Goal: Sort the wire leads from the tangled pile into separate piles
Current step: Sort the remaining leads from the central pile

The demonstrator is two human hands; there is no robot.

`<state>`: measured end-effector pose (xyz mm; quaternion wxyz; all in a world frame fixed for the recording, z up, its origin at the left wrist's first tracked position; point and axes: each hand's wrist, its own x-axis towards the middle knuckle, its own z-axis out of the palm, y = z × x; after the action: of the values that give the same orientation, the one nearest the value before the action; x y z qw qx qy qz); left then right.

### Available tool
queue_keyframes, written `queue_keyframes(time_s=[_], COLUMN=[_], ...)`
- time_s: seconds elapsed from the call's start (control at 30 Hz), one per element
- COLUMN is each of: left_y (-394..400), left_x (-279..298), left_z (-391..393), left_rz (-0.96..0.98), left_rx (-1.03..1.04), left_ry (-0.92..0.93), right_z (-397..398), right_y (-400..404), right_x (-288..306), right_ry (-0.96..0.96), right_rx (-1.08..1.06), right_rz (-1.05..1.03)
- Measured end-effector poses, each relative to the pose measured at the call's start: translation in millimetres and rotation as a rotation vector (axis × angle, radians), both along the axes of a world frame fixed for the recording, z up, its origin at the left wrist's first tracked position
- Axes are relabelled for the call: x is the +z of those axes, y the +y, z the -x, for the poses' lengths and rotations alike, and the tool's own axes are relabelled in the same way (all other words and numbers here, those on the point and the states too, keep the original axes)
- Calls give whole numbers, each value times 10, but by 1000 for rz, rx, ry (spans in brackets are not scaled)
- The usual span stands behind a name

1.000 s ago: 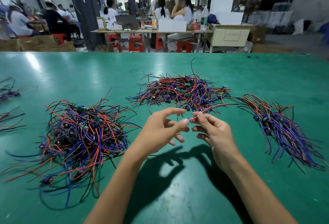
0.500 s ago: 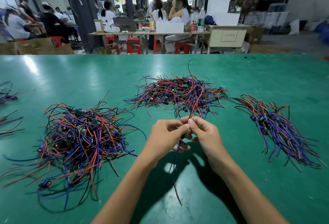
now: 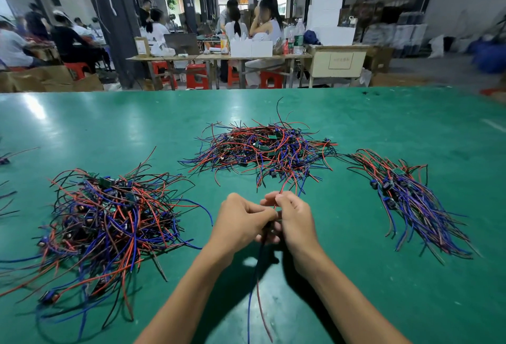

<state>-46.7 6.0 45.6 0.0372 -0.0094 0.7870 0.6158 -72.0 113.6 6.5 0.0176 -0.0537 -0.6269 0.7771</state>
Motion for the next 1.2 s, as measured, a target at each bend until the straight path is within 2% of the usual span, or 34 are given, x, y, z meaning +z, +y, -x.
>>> queue_keyframes(time_s=[0.2, 0.3, 0.37, 0.5, 0.53, 0.63, 0.67, 0.7, 0.77, 0.83, 0.93, 1.03, 1.2], left_y=[-3, -32, -82, -244, -276, -313, -308, -295, -270, -258, -248, -245, -185], left_x=[57, 79, 97, 142, 147, 164, 170, 177, 188, 184, 172, 170, 147], left_z=[-60, -80, -70, -58, -55, -19, 1, 21, 46, 67, 82, 89, 76], left_rz=[4, 6, -21, -81, -96, -204, -272, -350, -523, -691, -822, -840, -820], left_rx=[-199, -282, -312, -397, -395, -304, -250, -186, -49, 68, 158, 161, 172], left_ry=[-112, -194, -223, -256, -252, -191, -159, -127, -77, -41, -35, -47, -4], right_z=[114, 144, 133, 127, 134, 120, 110, 90, 28, -61, -159, -200, -159], right_y=[153, 206, 219, 279, 296, 302, 305, 315, 285, 182, 32, 17, 51], right_x=[64, 50, 15, -36, -30, -35, -56, -73, -114, -77, 13, 61, 192], right_ry=[-61, -8, 115, 500, 533, 415, 373, 353, 410, 477, 515, 472, 258], right_rx=[-140, -177, -217, -308, -305, -204, -154, -94, 55, 163, 143, 80, -66], right_rz=[32, -17, -181, -696, -731, -517, -541, -653, -821, -713, -512, -404, -44])
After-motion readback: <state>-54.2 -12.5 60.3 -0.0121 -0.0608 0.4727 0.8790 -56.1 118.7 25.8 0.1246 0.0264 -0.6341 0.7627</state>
